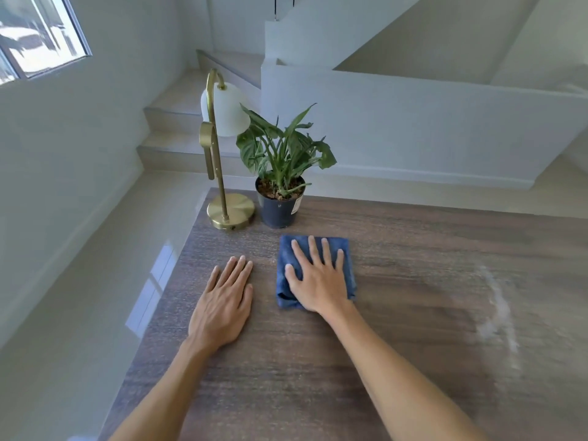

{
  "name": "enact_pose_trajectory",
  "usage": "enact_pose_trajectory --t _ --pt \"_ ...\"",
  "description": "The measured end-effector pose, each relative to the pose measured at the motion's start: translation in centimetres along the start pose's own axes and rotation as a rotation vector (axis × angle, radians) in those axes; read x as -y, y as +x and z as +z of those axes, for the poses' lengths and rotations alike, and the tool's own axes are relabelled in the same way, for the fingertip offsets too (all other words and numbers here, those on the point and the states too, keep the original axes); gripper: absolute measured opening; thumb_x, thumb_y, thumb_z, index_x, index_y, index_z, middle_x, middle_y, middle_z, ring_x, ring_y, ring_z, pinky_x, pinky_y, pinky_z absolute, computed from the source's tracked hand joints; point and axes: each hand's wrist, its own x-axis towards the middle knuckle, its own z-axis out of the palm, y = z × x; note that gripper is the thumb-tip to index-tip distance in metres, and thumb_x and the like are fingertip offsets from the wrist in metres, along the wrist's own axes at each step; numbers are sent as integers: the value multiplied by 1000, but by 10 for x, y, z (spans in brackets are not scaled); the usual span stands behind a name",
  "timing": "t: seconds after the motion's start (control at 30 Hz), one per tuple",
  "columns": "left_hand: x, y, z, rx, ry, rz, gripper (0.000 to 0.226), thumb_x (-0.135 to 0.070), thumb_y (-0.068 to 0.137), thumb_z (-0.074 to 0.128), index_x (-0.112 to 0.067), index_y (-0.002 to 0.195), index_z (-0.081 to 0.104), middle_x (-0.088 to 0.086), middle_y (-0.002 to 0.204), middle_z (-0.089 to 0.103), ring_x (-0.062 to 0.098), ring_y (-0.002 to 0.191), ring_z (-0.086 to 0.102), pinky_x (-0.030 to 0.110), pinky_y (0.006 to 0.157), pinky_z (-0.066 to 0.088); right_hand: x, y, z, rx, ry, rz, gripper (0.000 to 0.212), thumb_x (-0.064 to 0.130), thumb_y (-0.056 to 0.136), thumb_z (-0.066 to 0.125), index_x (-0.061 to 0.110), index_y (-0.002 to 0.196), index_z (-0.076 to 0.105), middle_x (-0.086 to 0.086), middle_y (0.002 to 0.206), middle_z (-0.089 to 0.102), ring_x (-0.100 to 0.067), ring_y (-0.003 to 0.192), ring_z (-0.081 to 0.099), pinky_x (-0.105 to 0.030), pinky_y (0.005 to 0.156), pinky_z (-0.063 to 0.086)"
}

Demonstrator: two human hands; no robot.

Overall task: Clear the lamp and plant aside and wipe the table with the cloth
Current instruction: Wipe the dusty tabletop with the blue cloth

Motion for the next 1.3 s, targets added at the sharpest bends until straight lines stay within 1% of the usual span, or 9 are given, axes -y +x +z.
enact_pose_trajectory --t 0.2,0.37,0.5,0.73,0.9,0.97,1.1,1.2,1.3 --pt "-2 -2 -1 5 12 -7 68 -49 94 -1 -24 157 7 -8 164 2 5 149 -12 34 124 -6 -12 -128 10 1 6 -327 63 66 98 21 46 157 11 13 167 2 -14 155 -5 -48 123 -3" --pt "-2 -4 -1 2 12 -10 63 -48 98 3 -24 157 4 -7 164 -1 5 149 -14 37 124 -4 -127 -120 -8 -16 -85 84 72 74 91 0 46 157 6 11 167 0 -17 155 -1 -49 124 5" --pt "-2 -2 1 -5 13 -17 64 -50 97 2 -26 157 4 -9 164 -2 3 148 -16 36 124 -5 -100 -18 -15 -10 -18 268 66 62 99 9 38 159 -2 -1 169 -7 -27 154 -12 -59 121 -5" --pt "4 7 1 -72 -115 -64 70 -48 95 1 -17 156 18 -5 163 15 -1 149 0 28 123 -3 47 -15 15 -36 33 -129 67 61 98 21 35 159 13 -2 168 5 -27 155 -4 -59 120 -3" --pt "5 6 2 -21 -83 -64 70 -54 95 1 -25 156 21 -10 163 11 -1 149 -5 31 124 -3 -48 -144 8 3 -8 -417 63 62 98 34 50 156 12 16 167 1 -11 154 -7 -42 123 -8" --pt "4 7 1 -2 -44 -59 70 -58 95 3 -26 156 16 -9 163 7 2 149 -9 34 124 -4 -123 -167 -6 -4 -85 -311 63 66 96 32 54 154 9 17 166 1 -13 155 1 -42 123 -1" --pt "-14 8 7 6 46 -83 74 -60 94 5 -23 157 6 -3 164 -2 11 149 -15 40 124 -5 -201 -128 -32 63 -86 138 70 79 85 -7 56 152 -7 18 164 -14 -15 154 -12 -45 124 -5" --pt "-53 9 20 16 15 -3 72 -57 95 5 -19 157 8 -2 164 0 11 150 -13 38 124 -5 -161 -66 -27 16 -41 250 64 66 97 11 45 157 1 7 168 -7 -20 154 -10 -54 123 -5" --pt "-78 9 32 14 -14 51 74 -52 94 1 -15 156 15 0 164 6 10 151 -6 34 124 -4 -86 -62 -6 -84 -30 59 62 58 98 27 40 157 21 0 168 13 -27 155 7 -60 121 6"
